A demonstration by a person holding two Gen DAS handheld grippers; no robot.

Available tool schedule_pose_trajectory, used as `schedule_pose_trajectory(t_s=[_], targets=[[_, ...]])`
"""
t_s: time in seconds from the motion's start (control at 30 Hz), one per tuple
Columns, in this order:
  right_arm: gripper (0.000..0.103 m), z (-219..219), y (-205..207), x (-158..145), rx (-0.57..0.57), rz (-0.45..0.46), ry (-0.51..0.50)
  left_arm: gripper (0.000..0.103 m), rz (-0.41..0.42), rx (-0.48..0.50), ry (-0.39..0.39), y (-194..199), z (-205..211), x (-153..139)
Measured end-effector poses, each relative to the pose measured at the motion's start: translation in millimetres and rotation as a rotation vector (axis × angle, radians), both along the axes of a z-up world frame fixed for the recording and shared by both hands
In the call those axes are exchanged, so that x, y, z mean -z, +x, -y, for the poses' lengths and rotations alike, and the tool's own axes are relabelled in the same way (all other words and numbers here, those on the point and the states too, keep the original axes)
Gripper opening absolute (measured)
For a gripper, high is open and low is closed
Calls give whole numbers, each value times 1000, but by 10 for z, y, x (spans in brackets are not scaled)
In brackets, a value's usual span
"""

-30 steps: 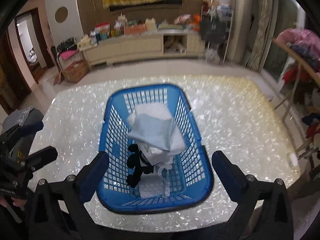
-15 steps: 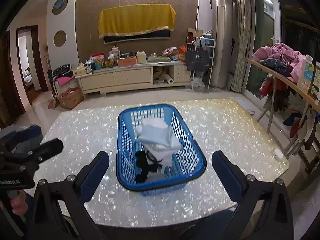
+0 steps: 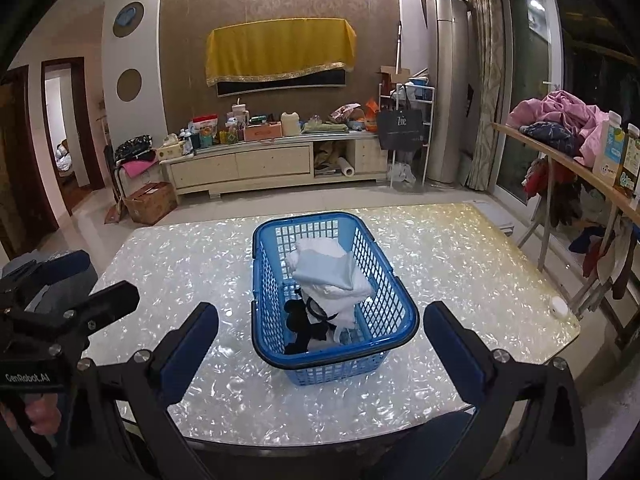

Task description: Organize soft objects

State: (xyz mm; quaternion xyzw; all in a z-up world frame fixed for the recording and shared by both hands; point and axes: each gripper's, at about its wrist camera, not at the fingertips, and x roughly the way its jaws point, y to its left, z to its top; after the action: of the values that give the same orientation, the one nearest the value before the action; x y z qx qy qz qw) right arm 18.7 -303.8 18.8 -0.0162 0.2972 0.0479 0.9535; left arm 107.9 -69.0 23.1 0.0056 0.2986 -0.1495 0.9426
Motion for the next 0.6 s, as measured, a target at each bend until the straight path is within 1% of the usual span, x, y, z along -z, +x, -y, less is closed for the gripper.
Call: schedule_pose_trajectory(t_s=[0.17,0.43,0.6], targets=[[103,1,-2,24,-4,-3,2,103,0,-5,4,-5,-3,-5],[103,1,-35,22,-3,-4,0,103,-20,6,-24,-7,-7,9],[103,-10,-50,22,-1,-5,-2,103,-18,3,-22,-11,2,7]])
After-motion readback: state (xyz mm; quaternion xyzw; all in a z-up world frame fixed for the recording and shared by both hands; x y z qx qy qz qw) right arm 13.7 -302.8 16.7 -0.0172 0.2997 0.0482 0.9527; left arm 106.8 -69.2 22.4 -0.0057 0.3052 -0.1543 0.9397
